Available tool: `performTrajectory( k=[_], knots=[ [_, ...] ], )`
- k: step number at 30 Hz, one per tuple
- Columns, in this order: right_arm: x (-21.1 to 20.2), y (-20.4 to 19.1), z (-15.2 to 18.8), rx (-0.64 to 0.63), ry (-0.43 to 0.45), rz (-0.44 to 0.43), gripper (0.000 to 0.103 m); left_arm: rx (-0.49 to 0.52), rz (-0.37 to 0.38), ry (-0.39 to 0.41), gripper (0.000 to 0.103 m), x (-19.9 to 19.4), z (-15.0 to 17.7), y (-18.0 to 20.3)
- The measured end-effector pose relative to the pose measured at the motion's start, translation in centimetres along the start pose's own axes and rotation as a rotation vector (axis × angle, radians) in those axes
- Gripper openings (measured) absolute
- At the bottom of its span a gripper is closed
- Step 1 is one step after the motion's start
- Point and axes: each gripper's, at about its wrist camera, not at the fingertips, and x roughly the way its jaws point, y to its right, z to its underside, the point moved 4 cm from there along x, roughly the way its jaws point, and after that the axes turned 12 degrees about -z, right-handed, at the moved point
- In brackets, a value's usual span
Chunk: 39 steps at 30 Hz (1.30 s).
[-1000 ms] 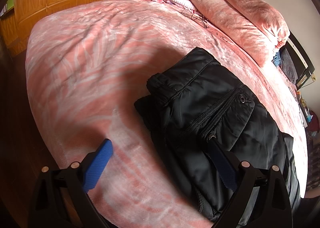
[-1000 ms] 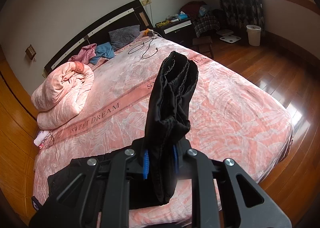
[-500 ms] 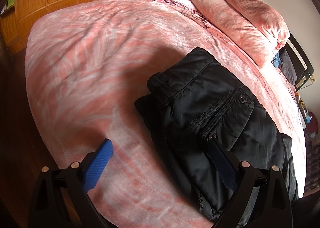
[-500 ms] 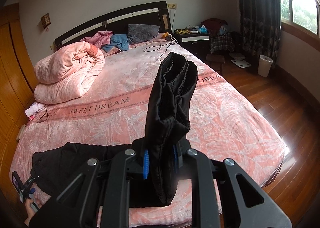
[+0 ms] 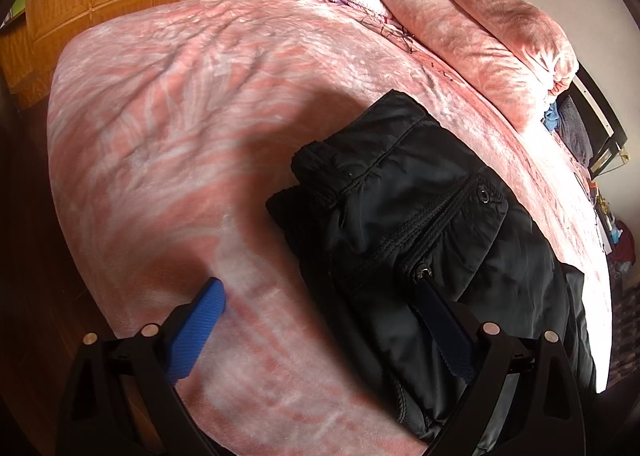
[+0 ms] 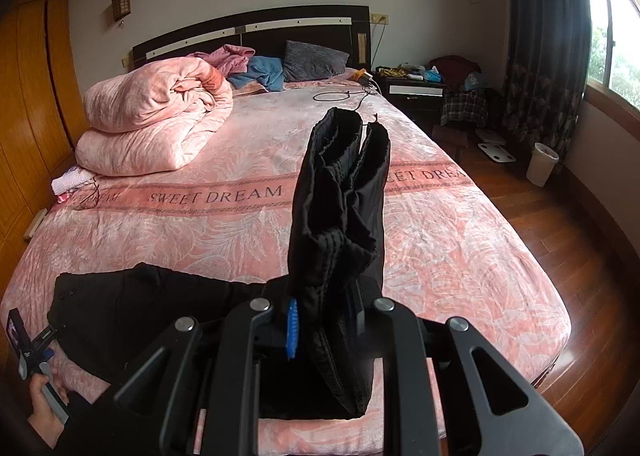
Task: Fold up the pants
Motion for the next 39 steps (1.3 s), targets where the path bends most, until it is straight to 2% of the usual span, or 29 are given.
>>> performTrajectory(
  k=[18, 39],
  knots=[
    [3.2, -6.6, 0.4, -0.153, -0.042, -0.03, 0.016, -0.002, 0.015, -0.015, 0.097, 0.2, -0.2, -0.1],
    [5.5, -10.3, 1.3, -0.266, -0.082, -0.032, 0.016, -0.006, 0.022, -0.023, 0.097, 0.4, -0.4, 0.0]
  ],
)
